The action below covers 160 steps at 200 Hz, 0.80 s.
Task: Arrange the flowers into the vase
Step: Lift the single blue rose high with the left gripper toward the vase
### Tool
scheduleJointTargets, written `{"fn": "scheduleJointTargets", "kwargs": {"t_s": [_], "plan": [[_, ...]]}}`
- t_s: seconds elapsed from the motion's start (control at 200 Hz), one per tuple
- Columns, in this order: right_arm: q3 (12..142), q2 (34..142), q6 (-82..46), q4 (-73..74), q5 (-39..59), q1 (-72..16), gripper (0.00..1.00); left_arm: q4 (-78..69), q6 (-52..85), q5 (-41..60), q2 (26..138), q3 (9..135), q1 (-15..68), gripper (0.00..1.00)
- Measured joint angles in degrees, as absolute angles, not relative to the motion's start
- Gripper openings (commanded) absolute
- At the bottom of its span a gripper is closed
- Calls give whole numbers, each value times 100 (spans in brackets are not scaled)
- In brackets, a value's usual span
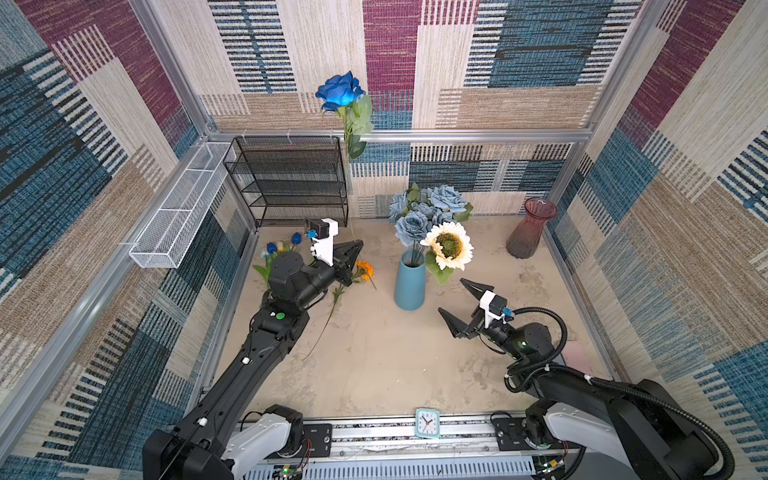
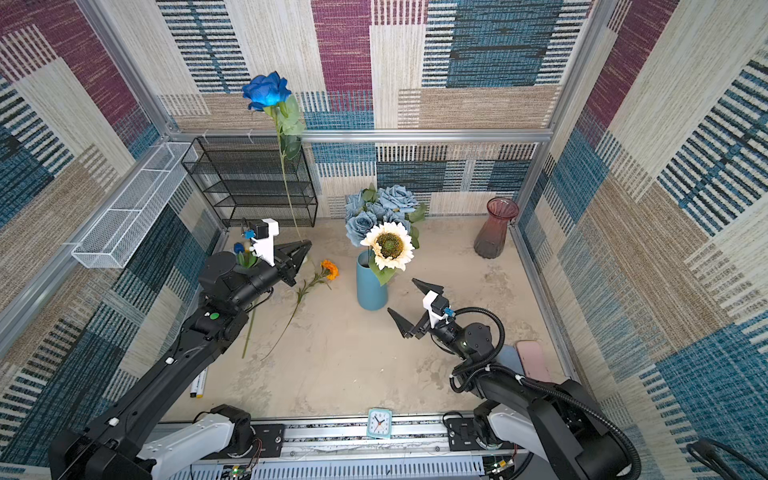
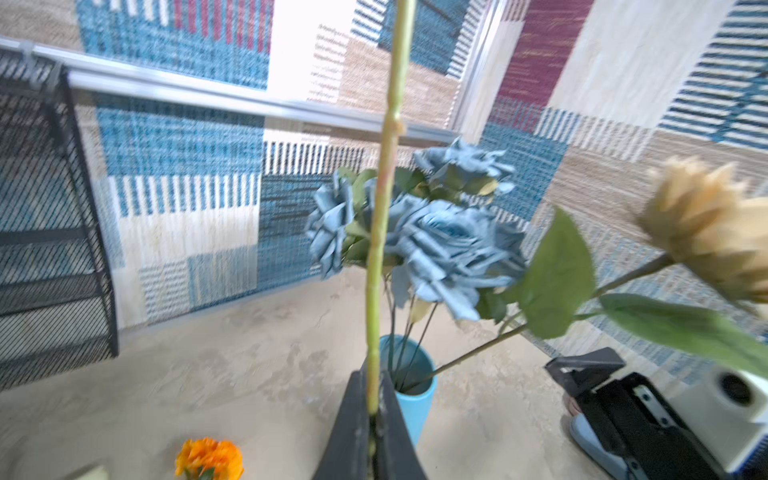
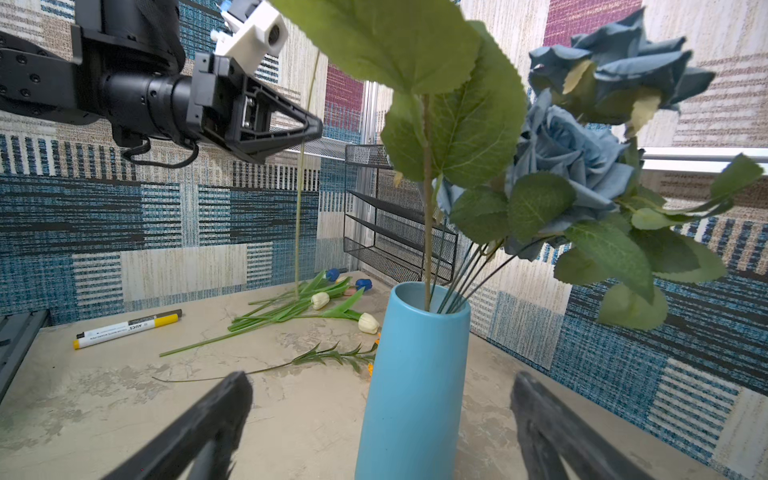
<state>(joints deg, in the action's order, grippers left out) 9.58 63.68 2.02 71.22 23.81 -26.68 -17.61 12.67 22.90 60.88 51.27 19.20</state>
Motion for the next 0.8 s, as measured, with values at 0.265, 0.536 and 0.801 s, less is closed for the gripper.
{"fn": "scheduleJointTargets", "kwargs": {"t_s": [0.265,0.536,0.801], "plan": [[908,6372,178,7179,2333,-2668,100,-2510,1035,2338,6235,5537,2342,0],[904,6292,180,7185,2193,-2668,100,-3085,1007,2432,6984,6187,2576,0],[904,6241,183,7183,2196,-2668,100,-3483,985,2438,7725,6569,2692,0]]}}
